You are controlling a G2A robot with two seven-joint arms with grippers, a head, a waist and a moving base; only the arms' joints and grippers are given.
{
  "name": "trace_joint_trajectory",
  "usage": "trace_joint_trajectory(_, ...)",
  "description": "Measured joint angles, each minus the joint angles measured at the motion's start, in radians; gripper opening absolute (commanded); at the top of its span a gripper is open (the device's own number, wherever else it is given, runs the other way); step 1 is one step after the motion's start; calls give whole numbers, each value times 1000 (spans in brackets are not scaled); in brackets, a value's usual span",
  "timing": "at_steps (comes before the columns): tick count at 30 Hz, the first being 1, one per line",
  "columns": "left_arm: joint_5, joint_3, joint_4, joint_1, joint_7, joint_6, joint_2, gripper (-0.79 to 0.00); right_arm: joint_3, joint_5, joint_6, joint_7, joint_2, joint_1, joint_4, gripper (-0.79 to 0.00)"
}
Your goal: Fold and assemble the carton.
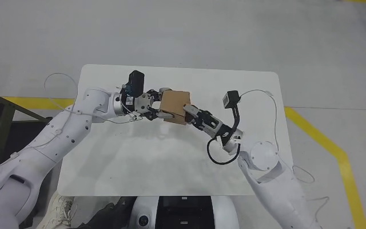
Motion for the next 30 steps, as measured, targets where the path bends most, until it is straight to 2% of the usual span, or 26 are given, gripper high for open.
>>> trace_joint_trajectory(13, -7, 2, 2, 0, 6, 0, 2, -785, 57, 49, -51, -9, 4, -28, -13, -456)
trace_joint_trajectory(22, -9, 6, -1, 0, -9, 0, 1, -785, 31, 79, -78, 29, -1, -13, -16, -437)
trace_joint_trajectory(25, -14, 9, 0, -2, -17, 0, 0, -785, 22, 82, -79, 40, -2, -11, -16, -406)
trace_joint_trajectory(27, -18, 11, 3, -4, -23, 0, -1, -785, 23, 82, -79, 35, -2, -9, -11, -286)
trace_joint_trajectory(28, -22, 13, 6, -5, -28, 0, -2, -785, 29, 86, -82, 26, -3, -8, -6, -194)
trace_joint_trajectory(29, -26, 15, 9, -7, -33, 0, -3, -785, 35, 92, -86, 18, -3, -8, -1, -37)
trace_joint_trajectory(30, -31, 16, 14, -8, -38, 0, -3, -785, 43, 98, -90, 11, -2, -10, 3, 0)
